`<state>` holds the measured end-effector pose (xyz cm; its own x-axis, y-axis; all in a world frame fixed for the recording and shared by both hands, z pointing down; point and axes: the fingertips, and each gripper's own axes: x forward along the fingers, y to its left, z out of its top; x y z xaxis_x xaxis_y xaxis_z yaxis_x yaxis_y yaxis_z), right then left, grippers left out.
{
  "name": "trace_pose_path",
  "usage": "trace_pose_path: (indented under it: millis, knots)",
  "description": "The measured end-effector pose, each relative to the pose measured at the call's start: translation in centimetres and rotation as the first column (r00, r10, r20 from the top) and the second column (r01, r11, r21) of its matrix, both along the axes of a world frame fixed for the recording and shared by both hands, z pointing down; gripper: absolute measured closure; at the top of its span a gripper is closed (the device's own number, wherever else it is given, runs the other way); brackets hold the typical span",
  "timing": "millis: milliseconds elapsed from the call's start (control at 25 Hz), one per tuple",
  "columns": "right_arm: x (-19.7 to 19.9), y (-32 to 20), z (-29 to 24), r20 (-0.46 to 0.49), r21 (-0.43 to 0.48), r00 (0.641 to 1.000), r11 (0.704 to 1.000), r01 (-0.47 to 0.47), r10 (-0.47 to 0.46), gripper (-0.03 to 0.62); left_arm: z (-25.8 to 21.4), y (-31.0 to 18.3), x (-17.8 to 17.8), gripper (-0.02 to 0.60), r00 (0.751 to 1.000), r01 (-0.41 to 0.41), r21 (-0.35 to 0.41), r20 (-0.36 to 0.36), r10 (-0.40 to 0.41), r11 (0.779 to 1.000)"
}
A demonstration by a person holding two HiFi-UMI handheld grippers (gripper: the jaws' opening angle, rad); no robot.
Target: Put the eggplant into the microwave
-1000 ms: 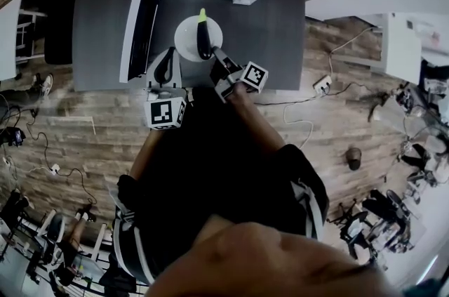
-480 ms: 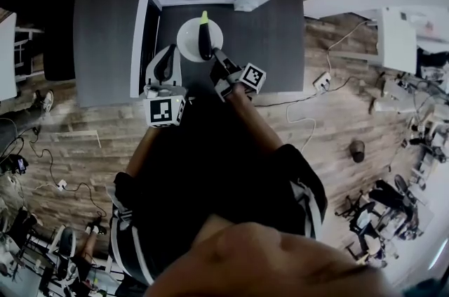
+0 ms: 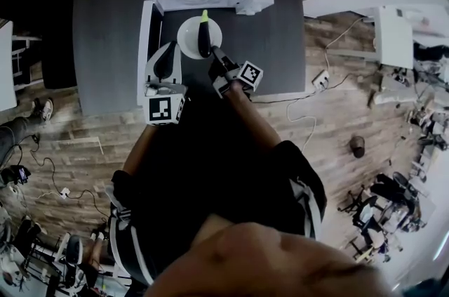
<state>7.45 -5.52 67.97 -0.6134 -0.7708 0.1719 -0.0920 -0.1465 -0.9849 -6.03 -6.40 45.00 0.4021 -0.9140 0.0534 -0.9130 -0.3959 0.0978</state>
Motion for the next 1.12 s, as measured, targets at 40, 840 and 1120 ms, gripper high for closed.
trace_pose_path:
  millis: [40,840,1120]
  knots:
    - [-0.1,-0.2,0.1,-0.002,-0.001,1.000,1.000,-0.002,0.002,0.553,0.0,-0.2,-0.1,0.545,1.000,-0.002,-0.001,-0.004,0.002,1.000]
    - [0.0,-5.9,5.1,-0.045,-0.018,0.999,1.000,-0.010,0.009,0.553,0.6,-2.4,-0.1,0.545,1.000,0.016,-0.005,-0.002,-0.016,1.000]
    - [0.2,-8.1,6.6,-0.061,-0.021,0.998,1.000,-0.018,0.016,0.553,1.0,-2.9,-0.3,0.545,1.000,0.030,-0.025,0.008,-0.030,0.999]
